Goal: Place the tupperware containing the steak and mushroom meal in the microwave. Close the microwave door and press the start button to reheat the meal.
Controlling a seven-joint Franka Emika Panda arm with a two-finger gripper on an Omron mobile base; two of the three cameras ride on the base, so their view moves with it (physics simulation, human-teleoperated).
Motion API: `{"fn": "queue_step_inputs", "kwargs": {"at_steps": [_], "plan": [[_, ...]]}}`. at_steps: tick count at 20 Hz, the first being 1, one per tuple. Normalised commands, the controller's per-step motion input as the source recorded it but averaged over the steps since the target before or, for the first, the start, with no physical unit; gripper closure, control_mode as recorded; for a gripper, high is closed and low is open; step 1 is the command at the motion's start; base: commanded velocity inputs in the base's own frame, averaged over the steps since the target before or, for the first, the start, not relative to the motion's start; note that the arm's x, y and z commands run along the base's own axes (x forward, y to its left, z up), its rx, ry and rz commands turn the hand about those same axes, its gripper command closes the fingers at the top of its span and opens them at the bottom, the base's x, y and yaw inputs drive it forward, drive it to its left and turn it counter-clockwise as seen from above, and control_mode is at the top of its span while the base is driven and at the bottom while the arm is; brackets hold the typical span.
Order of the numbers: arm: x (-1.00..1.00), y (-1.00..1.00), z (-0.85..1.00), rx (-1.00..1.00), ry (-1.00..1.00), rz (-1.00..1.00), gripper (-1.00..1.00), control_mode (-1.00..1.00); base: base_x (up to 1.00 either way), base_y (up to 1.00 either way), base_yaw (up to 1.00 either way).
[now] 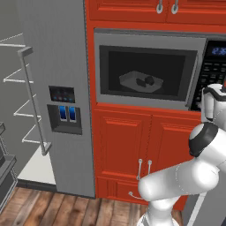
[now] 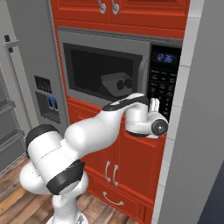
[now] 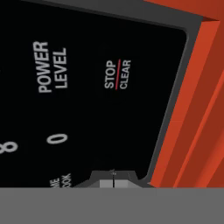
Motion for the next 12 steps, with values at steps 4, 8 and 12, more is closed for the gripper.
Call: {"fn": "queue_step_inputs", "kwargs": {"at_steps": [4, 8, 12], "plan": [[0.24, -0.04, -0.09, 0.00, 0.00, -0.05, 1.00, -1.00, 0.00, 0.00, 0.00], [0.30, -0.02, -0.10, 0.00, 0.00, -0.05, 1.00, -1.00, 0.00, 0.00, 0.00], [0.41, 0.00, -0.09, 0.00, 0.00, -0.08, 1.00, -1.00, 0.00, 0.00, 0.00]]}}
